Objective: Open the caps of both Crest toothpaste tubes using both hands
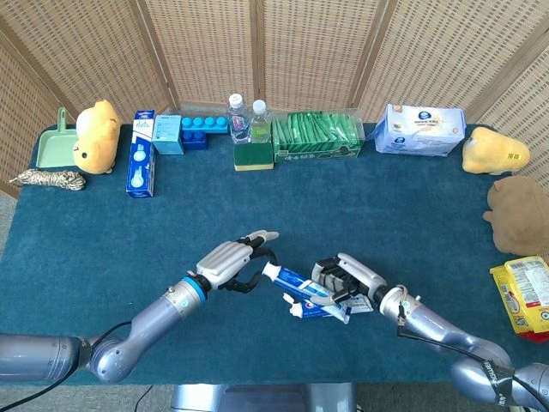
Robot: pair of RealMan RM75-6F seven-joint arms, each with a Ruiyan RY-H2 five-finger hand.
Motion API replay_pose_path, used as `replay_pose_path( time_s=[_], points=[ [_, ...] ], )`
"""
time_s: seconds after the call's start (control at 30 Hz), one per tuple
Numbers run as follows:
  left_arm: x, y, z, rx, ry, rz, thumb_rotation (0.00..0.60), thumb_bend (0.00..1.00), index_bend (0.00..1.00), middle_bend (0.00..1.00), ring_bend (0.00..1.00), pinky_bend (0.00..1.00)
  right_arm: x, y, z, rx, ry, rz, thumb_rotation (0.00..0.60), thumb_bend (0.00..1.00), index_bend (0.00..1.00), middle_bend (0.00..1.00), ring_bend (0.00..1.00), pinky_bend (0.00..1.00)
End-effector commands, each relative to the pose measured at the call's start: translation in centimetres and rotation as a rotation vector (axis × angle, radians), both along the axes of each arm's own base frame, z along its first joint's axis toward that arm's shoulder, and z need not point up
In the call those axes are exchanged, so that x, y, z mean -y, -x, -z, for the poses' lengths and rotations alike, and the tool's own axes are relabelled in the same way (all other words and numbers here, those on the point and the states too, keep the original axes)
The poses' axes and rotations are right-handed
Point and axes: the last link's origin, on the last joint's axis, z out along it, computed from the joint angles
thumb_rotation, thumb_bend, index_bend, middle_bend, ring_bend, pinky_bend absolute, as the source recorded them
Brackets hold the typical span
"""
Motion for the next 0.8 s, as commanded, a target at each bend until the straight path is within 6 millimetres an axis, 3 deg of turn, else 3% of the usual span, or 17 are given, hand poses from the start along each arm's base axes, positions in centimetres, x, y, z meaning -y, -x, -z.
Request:
replay_pose_path(
  time_s=[0.03, 0.3, 0.5, 0.8],
  points=[
    [-0.03, -0.02, -0.02, 0.001, 0.000, -0.001, 0.600, 0.60, 0.33, 0.07, 0.00, 0.15, -0.03, 0.15, 0.04, -0.008, -0.003, -0.004, 0.600, 0.47, 0.89, 0.70, 0.65, 0.76],
    [0.06, -0.06, 0.12, 0.001, 0.011, 0.001, 0.600, 0.61, 0.32, 0.07, 0.00, 0.15, 0.04, 0.32, 0.03, -0.012, 0.001, -0.007, 0.600, 0.47, 0.89, 0.70, 0.66, 0.77],
    [0.26, 0.12, 0.11, 0.001, 0.027, -0.004, 0.600, 0.49, 0.27, 0.04, 0.00, 0.13, 0.31, 0.14, -0.20, 0.000, 0.013, -0.001, 0.600, 0.48, 0.89, 0.69, 0.66, 0.77],
    [0.33, -0.13, 0.26, 0.019, 0.026, -0.005, 0.600, 0.48, 0.29, 0.05, 0.00, 0.13, -0.25, 0.11, 0.08, -0.017, -0.002, -0.020, 0.600, 0.47, 0.89, 0.69, 0.66, 0.77]
  ],
)
